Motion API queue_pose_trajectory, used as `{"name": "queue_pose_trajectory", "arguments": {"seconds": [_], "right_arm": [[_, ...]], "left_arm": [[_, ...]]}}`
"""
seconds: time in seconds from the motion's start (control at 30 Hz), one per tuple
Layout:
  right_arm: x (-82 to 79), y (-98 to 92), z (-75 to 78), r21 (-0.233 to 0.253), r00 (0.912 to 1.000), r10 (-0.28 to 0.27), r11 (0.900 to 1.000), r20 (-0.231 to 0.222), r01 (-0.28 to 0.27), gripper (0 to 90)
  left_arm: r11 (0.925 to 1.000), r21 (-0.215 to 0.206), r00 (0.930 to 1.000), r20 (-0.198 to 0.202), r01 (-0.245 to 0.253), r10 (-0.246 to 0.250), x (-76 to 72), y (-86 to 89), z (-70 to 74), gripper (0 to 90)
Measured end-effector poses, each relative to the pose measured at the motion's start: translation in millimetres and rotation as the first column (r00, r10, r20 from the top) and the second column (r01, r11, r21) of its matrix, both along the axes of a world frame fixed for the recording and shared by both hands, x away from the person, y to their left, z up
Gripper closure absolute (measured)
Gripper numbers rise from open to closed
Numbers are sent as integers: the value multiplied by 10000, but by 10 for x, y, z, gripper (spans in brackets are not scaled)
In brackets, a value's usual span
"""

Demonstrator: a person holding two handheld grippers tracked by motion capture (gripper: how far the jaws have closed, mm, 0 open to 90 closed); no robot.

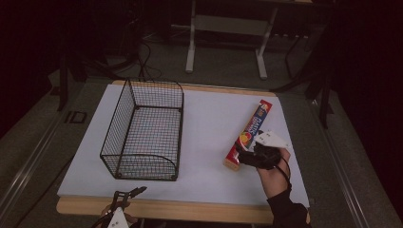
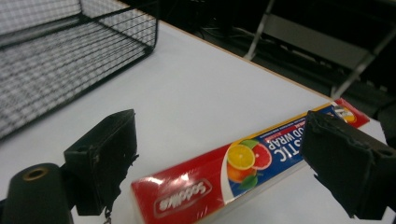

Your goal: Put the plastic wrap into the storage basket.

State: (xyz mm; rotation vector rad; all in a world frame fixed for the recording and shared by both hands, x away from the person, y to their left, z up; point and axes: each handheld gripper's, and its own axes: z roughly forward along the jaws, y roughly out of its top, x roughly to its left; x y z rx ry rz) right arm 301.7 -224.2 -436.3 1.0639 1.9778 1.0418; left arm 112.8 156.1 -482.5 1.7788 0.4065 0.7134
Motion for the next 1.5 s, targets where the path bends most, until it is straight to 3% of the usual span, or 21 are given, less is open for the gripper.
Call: {"name": "queue_pose_trajectory", "arguments": {"seconds": [0.1,0.17,0.23,0.3,0.4,0.43,0.47,0.63,0.73,0.83,0.87,0.9,0.97,1.0,1.2,1.33,1.4,1.43,1.47,1.5], "right_arm": [[85,0,30,216,9992,-306,9993,-243,311,105],[238,25,64,440,9907,-1203,9914,-636,1233,98],[292,30,72,523,9861,-1417,9878,-865,1465,98],[433,37,80,704,9690,-1867,9772,-1620,2001,98],[548,36,71,578,9576,-1942,9758,-2126,2107,108],[548,36,71,578,9576,-1942,9758,-2126,2107,108],[626,35,66,536,9481,-2053,9730,-2430,2244,161],[812,26,39,175,9224,-2612,9606,-2846,2774,143],[916,20,37,206,9009,-2976,9472,-3160,3201,141],[1013,12,45,234,8732,-3362,9298,-3527,3674,142],[1013,12,45,234,8732,-3362,9298,-3527,3674,142],[1084,1,47,201,8503,-3683,9142,-3761,4048,142],[1139,-10,43,226,8335,-3810,9051,-4002,4246,142],[1179,-11,35,86,8187,-3960,8985,-4159,4390,142],[1332,-63,3,-138,7644,-4578,8614,-4540,5077,142],[1408,-98,-34,-267,7405,-4799,8465,-4705,5316,141],[1442,-112,-74,-306,7192,-4982,8312,-4842,5552,141],[1442,-112,-74,-306,7192,-4982,8312,-4842,5552,141],[1466,-122,-116,-240,6983,-5082,8165,-5041,5769,138],[1473,-124,-128,-170,6920,-5079,8120,-5129,5834,138]], "left_arm": [[10000,-14,10000,-1,12,-12,0,1,0,7],[10000,-19,10000,-6,21,-21,1,2,1,7],[10000,-24,10000,-8,31,-31,1,2,2,7],[10000,-4,10000,6,34,-34,-2,3,3,7],[10000,-1,10000,15,52,-52,-4,4,4,7],[10000,-1,10000,15,52,-52,-4,4,4,7],[10000,3,10000,9,61,-61,-4,4,4,7],[10000,4,10000,13,90,-90,-7,2,4,7],[10000,-13,10000,25,94,-94,-8,3,5,7],[10000,0,9999,26,97,-97,-7,3,4,7],[10000,0,9999,26,97,-97,-7,3,4,7],[10000,-3,9999,27,100,-100,-8,2,5,7],[9999,11,9999,34,111,-111,-9,2,5,7],[9999,14,9999,40,112,-112,-10,2,5,7],[9999,22,9999,64,146,-146,-15,2,5,7],[9998,33,9998,83,175,-175,-20,2,6,7],[9999,16,9998,91,169,-169,-24,3,7,7],[9998,9,9998,91,176,-176,-25,4,8,7],[9998,14,9998,93,178,-178,-25,4,8,7],[9998,20,9998,99,182,-183,-26,4,8,7]]}}
